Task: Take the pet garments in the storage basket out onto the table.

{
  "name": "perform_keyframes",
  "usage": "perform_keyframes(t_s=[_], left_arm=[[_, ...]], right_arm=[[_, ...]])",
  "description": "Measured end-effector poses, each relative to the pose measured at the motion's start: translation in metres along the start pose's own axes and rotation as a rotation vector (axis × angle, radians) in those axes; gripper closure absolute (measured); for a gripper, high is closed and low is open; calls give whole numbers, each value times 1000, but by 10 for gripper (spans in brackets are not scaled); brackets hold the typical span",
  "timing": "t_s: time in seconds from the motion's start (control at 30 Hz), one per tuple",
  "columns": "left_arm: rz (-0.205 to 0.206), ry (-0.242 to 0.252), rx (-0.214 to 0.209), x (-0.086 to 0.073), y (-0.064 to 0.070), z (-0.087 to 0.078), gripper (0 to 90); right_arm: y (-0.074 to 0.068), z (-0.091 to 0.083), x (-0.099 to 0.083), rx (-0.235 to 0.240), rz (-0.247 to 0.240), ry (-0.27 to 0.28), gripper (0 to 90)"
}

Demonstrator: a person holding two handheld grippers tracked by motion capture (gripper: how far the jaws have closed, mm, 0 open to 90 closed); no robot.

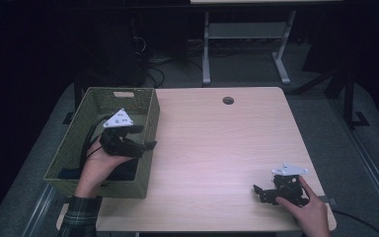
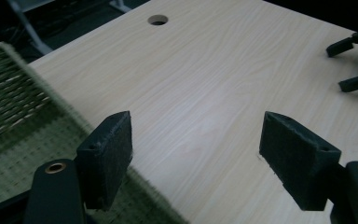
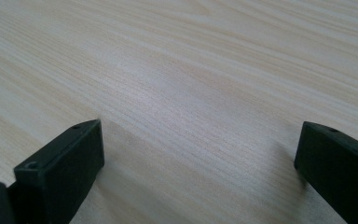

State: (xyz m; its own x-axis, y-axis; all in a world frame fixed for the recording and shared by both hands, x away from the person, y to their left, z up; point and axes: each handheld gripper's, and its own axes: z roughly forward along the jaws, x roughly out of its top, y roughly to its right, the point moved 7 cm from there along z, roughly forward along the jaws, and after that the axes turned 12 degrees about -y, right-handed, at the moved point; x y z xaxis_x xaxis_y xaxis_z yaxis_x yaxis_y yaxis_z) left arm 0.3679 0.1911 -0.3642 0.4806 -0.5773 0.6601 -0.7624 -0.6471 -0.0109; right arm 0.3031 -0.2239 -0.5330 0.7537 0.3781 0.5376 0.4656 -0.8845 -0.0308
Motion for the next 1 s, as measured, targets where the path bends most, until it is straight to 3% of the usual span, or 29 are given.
perform_keyframes(t_s=[0.4, 1.0], left_arm=[[-50, -28, 46, -20, -30, -15, 363], [-157, -73, 137, -56, -73, -31, 391]], right_arm=[[0, 0, 0, 0, 0, 0, 11], [0, 0, 0, 0, 0, 0, 11]])
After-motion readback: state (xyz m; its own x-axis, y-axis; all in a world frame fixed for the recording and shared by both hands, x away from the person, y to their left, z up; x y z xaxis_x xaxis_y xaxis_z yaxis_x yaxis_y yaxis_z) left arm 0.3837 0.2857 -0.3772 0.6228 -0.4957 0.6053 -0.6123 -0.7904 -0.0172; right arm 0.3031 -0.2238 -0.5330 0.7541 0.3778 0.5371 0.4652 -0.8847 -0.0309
